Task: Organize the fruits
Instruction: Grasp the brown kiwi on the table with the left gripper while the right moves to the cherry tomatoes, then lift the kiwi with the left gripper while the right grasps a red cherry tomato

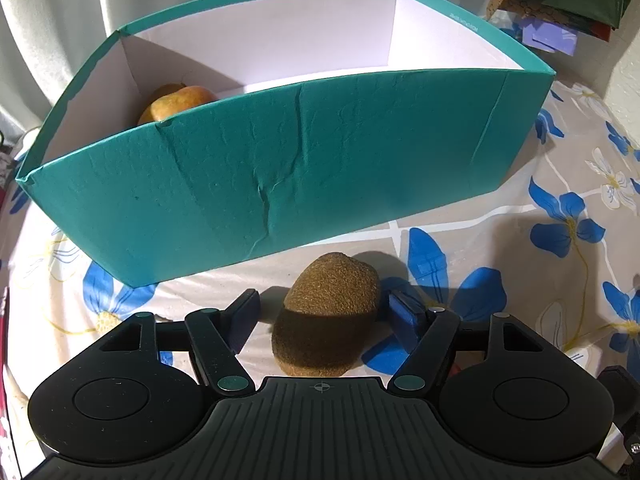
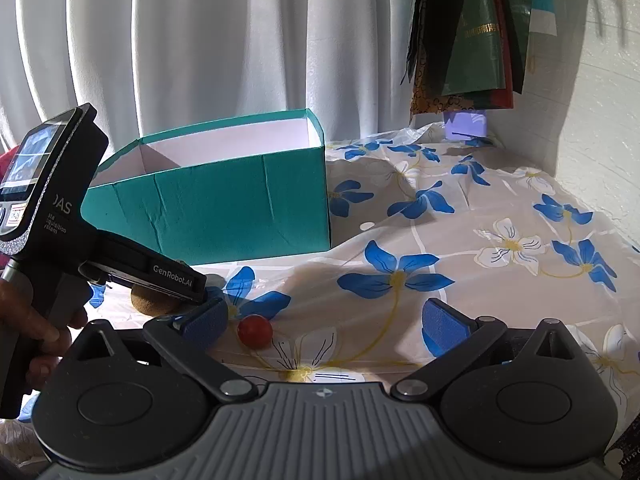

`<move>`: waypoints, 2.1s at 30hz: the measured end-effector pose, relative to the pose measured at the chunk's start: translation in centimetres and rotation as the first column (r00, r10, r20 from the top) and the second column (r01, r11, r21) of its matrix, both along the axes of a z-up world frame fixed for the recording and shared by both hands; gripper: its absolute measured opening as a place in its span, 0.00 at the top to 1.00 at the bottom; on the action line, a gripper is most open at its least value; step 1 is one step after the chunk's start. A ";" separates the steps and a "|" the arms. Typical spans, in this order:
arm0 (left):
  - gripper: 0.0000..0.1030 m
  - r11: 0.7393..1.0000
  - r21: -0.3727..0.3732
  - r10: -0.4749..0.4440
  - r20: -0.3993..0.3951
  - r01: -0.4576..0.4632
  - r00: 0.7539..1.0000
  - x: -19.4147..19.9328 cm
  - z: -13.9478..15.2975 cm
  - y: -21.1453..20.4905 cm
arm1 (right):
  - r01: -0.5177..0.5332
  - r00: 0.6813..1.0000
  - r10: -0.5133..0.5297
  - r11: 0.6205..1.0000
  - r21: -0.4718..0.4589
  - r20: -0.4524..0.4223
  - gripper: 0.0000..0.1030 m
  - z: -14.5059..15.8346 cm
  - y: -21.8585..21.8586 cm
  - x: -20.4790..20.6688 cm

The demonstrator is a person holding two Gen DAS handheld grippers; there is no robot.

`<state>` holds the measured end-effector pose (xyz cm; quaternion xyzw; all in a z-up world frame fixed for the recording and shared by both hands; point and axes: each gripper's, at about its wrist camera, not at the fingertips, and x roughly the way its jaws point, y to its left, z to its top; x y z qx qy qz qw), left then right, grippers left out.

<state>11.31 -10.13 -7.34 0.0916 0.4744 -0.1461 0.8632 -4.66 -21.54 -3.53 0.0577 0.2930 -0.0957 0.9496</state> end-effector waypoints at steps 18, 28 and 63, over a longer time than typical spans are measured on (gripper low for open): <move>0.46 1.000 -0.005 -0.022 0.004 0.022 1.000 0.2 0.2 0.1 | -0.007 1.000 0.007 1.000 -0.004 -0.009 0.00 -0.2 0.5 0.9; 0.50 1.000 -0.014 -0.017 0.031 0.018 0.999 0.0 1.3 0.2 | -0.046 0.999 0.046 0.999 -0.023 -0.005 0.00 -0.2 1.3 1.3; 0.50 0.997 -0.065 0.052 0.103 -0.046 0.993 -3.5 6.1 3.9 | -0.171 0.970 0.162 0.985 -0.035 -0.180 0.62 -4.4 3.4 5.5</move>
